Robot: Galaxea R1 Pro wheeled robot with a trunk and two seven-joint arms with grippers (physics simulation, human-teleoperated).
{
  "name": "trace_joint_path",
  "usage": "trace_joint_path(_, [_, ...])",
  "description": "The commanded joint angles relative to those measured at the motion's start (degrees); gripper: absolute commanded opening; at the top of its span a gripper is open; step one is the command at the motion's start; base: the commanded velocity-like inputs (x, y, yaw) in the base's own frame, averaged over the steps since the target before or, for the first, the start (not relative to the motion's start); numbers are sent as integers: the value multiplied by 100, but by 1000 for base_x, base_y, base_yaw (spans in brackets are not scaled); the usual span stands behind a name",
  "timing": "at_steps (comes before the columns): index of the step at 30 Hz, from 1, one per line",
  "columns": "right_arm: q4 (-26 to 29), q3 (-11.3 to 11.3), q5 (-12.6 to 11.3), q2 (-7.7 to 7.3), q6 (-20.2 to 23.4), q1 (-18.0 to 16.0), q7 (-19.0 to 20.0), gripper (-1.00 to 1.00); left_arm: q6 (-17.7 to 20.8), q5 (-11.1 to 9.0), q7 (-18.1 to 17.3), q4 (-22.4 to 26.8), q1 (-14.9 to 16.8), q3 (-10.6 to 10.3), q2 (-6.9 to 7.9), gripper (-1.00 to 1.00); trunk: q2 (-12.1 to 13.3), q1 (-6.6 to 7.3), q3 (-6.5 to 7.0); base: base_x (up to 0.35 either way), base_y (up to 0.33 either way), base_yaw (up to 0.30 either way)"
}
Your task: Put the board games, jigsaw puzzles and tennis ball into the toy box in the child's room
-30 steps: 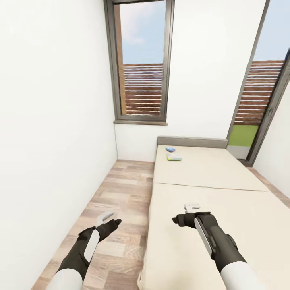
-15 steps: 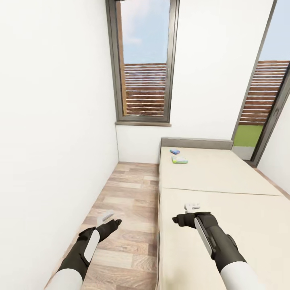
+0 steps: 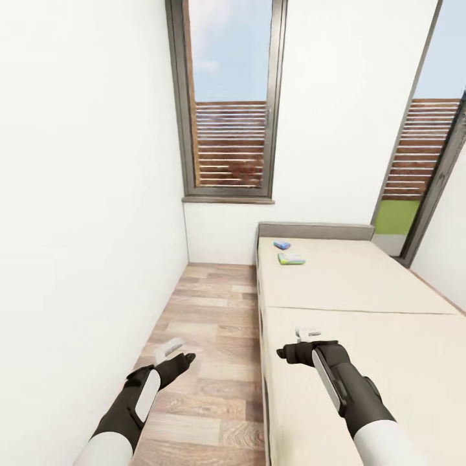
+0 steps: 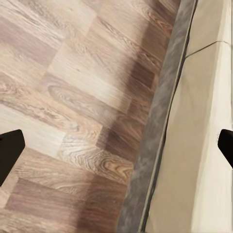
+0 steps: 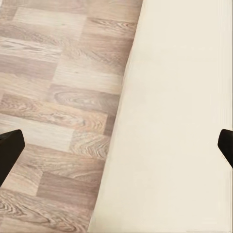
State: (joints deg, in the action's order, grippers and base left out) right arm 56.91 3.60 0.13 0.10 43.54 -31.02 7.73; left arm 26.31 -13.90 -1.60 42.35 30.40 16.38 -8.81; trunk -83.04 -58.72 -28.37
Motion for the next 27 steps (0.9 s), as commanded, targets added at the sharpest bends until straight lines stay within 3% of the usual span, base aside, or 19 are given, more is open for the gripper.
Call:
trace_joint_path(1, [4, 2, 4, 0, 25, -6, 12, 100, 41, -25, -17, 10, 2, 32, -7, 100, -4, 0, -6, 34, 38, -236])
trace_joint_path(27, [4, 4, 8, -1, 24, -9, 7, 100, 41, -31, -25, 4, 3, 32, -7, 100, -4, 0, -6, 6, 6, -274])
